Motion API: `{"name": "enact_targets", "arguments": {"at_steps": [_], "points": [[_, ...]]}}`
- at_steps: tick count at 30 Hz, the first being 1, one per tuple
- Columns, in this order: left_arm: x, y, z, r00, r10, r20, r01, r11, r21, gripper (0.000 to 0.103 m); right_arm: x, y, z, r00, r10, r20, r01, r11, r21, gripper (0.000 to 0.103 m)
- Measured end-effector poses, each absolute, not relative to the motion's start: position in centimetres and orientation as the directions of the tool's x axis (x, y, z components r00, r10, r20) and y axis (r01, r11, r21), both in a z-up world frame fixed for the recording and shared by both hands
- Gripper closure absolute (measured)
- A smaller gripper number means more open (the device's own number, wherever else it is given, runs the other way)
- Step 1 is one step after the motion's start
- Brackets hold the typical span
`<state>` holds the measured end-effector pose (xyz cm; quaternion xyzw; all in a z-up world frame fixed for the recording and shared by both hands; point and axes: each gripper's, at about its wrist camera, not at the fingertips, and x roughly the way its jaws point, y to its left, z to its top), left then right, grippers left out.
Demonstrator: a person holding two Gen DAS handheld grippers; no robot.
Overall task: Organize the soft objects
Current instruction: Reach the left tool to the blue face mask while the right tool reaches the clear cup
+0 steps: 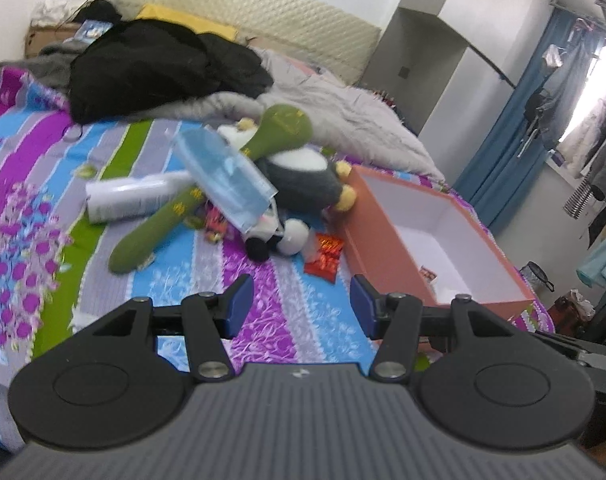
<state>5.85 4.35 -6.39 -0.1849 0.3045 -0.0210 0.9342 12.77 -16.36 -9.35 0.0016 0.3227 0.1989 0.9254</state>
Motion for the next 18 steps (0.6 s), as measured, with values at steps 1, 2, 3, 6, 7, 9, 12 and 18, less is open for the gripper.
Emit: {"name": "enact_targets", "arguments": {"at_steps": [1,2,3,6,7,9,12,18], "points": [[6.1,4.6,-6.8,0.81,-0.15,-0.567,-0.08,0.929,-0.361,0.044,12.9,-16.0,-9.7,0.711,0.365,-0.601,-0.369,0.921,0.123,0.054],[6.3,4.8,-7.2,0.807,-0.147,-0.572,-0.089,0.928,-0.363,0.044,13.1,-15.7,-10.0,0.711,0.358,-0.605,-0.371,0.922,0.111,0.054],[6.6,5.0,-7.6,0.805,-0.144,-0.576,-0.097,0.926,-0.366,0.044,13.3,-15.5,-10.3,0.712,0.353,-0.607,-0.371,0.923,0.101,0.054],[7.9,5.9,-8.7,0.798,-0.14,-0.586,-0.118,0.917,-0.38,0.044,14.3,-14.7,-11.0,0.713,0.34,-0.613,-0.37,0.925,0.082,0.054],[8.4,6.2,-9.2,0.795,-0.142,-0.59,-0.123,0.914,-0.386,0.044,14.8,-14.5,-11.4,0.712,0.338,-0.616,-0.37,0.926,0.08,0.054],[9.7,6.7,-9.9,0.792,-0.141,-0.594,-0.131,0.911,-0.391,0.044,15.9,-13.9,-12.1,0.708,0.333,-0.623,-0.368,0.927,0.078,0.055],[12.0,7.5,-10.9,0.788,-0.142,-0.599,-0.14,0.906,-0.399,0.044,17.8,-13.2,-13.3,0.704,0.32,-0.634,-0.366,0.929,0.063,0.055],[16.7,8.4,-12.2,0.792,-0.148,-0.593,-0.141,0.9,-0.412,0.044,21.8,-12.0,-15.2,0.712,0.293,-0.638,-0.358,0.933,0.029,0.056]]}}
